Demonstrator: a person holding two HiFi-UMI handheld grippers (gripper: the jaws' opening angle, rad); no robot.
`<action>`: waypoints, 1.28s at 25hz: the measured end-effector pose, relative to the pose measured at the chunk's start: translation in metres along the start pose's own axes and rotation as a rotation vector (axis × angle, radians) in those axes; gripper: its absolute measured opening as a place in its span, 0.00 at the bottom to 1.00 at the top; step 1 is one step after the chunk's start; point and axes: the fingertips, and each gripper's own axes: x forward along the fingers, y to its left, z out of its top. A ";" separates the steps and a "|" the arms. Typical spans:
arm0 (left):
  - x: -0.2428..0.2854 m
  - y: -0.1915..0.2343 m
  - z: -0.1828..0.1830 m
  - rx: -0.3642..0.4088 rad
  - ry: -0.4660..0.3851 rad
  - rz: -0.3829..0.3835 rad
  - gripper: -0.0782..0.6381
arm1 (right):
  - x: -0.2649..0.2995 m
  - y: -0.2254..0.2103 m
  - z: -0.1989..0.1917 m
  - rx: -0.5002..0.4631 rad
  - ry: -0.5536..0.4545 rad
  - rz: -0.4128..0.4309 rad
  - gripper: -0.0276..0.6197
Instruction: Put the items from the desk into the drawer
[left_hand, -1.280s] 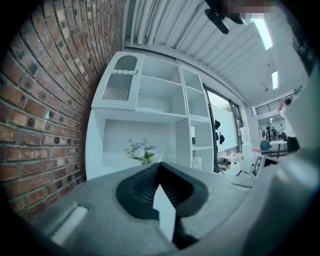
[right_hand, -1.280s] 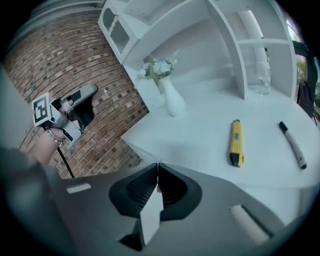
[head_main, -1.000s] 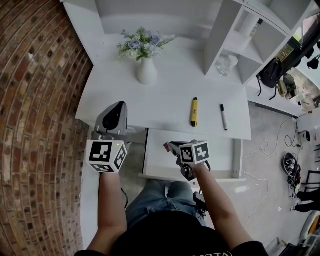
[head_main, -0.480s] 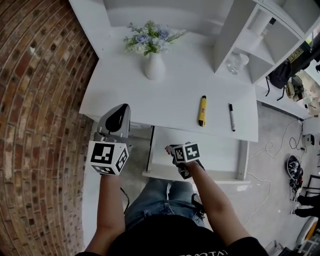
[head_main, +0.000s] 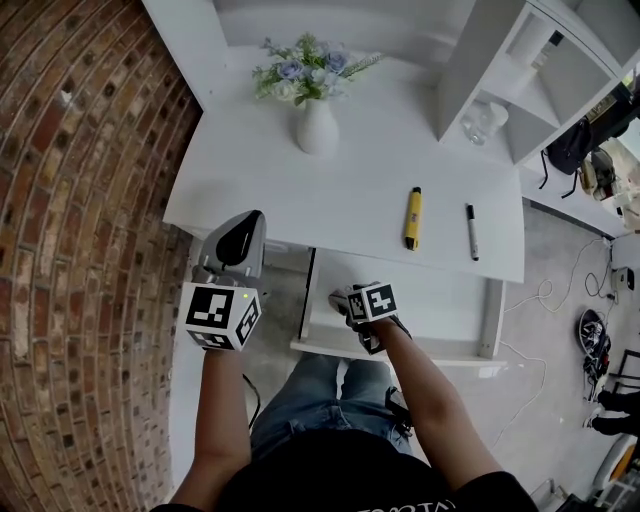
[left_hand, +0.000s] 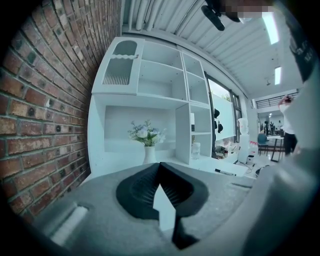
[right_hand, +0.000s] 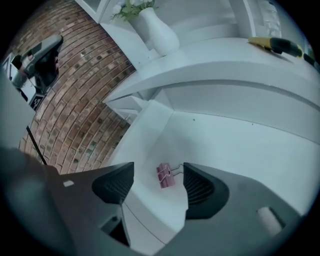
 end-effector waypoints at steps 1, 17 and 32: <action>0.001 -0.002 0.001 -0.002 0.000 -0.003 0.12 | -0.003 0.001 0.001 -0.009 -0.009 -0.001 0.57; 0.009 -0.037 0.039 -0.001 -0.052 0.037 0.12 | -0.131 0.013 0.037 -0.121 -0.202 -0.058 0.64; 0.022 -0.059 0.085 0.010 -0.149 0.043 0.12 | -0.268 -0.020 0.107 -0.118 -0.558 -0.275 0.64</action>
